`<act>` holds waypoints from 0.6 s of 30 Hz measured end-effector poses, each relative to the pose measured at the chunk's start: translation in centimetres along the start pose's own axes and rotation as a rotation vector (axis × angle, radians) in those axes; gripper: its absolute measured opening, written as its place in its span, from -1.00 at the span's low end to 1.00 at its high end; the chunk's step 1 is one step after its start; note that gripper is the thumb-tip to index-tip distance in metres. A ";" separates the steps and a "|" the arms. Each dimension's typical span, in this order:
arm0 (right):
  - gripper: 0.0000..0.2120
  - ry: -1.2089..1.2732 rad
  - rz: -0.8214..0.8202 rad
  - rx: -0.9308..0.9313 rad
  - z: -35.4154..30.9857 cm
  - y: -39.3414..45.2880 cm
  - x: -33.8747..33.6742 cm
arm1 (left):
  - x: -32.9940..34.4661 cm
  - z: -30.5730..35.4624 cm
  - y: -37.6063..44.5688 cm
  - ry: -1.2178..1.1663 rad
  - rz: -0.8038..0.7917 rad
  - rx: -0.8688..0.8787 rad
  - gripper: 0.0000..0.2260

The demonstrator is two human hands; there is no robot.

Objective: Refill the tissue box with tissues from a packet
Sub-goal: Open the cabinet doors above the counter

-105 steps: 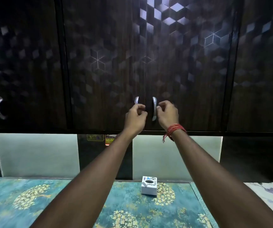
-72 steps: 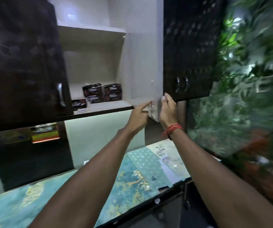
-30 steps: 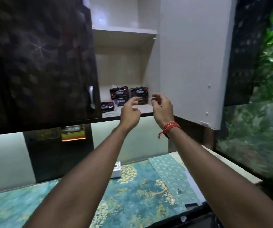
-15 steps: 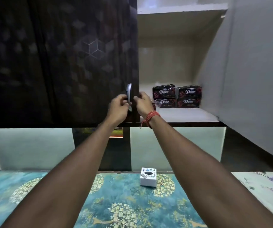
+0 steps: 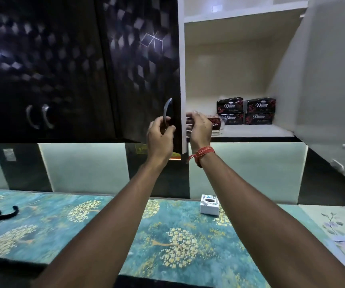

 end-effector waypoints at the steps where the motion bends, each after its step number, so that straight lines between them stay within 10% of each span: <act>1: -0.75 -0.005 -0.042 -0.009 -0.5 -1.4 1.4 | -1.9 0.2 -0.7 0.018 0.033 0.000 -0.70; 18: -0.61 -0.228 -0.758 -0.149 0.4 -16.1 26.8 | -28.4 -0.9 -1.5 0.355 0.207 -0.068 -0.51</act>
Point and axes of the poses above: each hand's wrist, its own y-axis towards the middle knuckle, its own x-axis out of the palm, z = x × y, the point moved 8 cm from there along y, towards the middle knuckle, and after that the axes turned 3 degrees about -x, right-handed, at the moved point
